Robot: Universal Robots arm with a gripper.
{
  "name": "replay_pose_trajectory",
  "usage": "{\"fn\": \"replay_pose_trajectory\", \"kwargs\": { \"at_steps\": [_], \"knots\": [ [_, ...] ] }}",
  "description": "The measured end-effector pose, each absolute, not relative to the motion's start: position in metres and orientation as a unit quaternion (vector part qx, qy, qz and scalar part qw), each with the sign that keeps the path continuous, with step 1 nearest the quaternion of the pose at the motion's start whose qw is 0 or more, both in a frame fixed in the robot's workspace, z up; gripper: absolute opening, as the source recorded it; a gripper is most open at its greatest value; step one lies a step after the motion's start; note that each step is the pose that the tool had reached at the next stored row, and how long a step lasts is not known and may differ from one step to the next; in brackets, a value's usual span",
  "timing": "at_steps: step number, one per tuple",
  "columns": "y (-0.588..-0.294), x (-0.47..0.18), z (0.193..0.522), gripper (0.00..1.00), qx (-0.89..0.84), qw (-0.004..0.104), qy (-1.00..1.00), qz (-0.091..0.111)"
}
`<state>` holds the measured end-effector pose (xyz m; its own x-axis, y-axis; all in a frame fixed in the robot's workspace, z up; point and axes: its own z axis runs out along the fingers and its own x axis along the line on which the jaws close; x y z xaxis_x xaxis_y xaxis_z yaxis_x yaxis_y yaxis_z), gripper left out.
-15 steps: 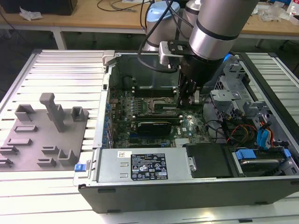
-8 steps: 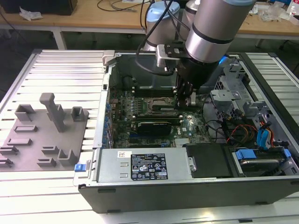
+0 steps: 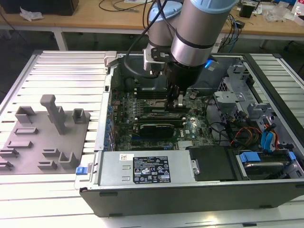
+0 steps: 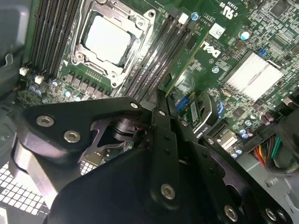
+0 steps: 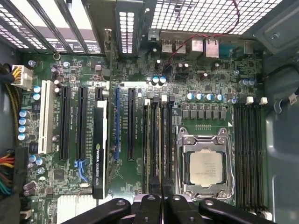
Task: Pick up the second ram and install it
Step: 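Insert the second ram into the second slot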
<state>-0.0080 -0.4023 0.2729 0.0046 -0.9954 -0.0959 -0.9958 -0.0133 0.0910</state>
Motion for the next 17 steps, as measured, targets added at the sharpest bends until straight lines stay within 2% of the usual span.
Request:
{"fn": "replay_pose_trajectory", "kwargs": {
  "at_steps": [17],
  "knots": [
    [-0.393, -0.016, 0.242, 0.13, -0.707, 0.0, 0.704, 0.064]
  ]
}}
